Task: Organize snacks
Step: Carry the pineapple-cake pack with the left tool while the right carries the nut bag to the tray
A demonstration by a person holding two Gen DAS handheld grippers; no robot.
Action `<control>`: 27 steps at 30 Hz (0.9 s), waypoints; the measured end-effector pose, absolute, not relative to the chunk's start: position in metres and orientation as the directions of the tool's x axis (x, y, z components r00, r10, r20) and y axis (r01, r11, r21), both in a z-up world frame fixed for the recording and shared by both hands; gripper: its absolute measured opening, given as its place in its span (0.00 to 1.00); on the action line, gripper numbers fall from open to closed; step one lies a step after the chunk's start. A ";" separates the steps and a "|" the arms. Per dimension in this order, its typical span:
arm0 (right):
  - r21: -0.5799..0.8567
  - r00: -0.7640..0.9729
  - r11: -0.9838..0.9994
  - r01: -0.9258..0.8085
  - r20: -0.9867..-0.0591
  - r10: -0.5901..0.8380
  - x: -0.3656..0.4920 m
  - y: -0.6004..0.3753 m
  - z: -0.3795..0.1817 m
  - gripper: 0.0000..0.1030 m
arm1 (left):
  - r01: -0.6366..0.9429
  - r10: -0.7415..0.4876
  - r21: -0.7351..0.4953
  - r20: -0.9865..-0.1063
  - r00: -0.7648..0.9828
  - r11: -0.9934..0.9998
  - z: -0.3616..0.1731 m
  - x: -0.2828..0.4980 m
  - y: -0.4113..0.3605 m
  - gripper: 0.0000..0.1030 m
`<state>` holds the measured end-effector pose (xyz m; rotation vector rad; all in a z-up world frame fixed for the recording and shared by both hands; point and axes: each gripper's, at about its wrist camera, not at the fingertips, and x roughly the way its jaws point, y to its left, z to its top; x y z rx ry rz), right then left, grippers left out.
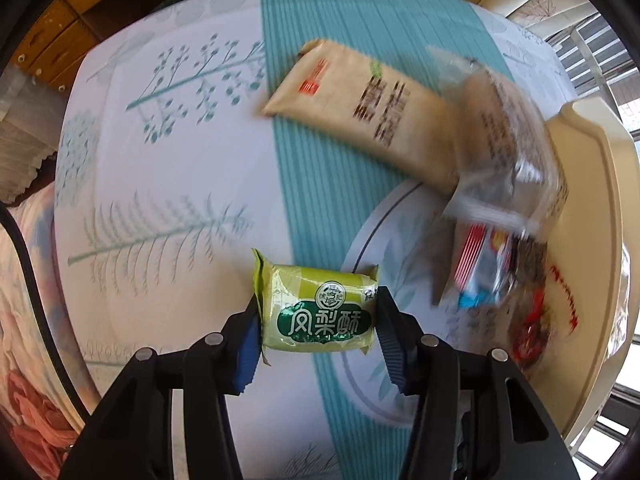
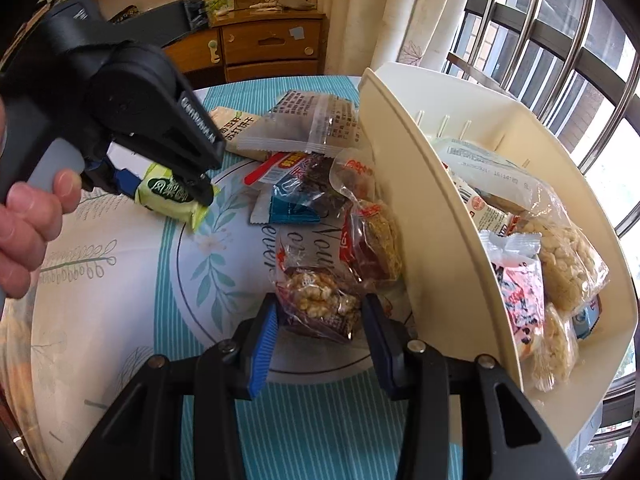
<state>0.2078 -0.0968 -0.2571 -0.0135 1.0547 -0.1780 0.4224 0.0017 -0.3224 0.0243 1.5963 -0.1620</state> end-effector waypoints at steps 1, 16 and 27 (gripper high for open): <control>-0.093 0.478 0.986 0.138 -0.866 -0.148 0.207 -0.096 -0.256 0.41 | 0.114 -0.084 -0.090 -0.995 -0.052 0.989 -0.323 0.416 0.008 0.48; -0.123 0.544 0.980 0.159 -0.817 -0.191 0.165 -0.070 -0.185 0.41 | 0.159 -0.171 -0.170 -0.985 -0.011 0.972 -0.246 0.309 0.085 0.48; -0.110 0.610 0.982 0.153 -0.771 -0.181 0.146 -0.083 -0.139 0.41 | 0.212 -0.337 -0.296 -0.922 0.193 0.931 -0.167 0.228 0.081 0.48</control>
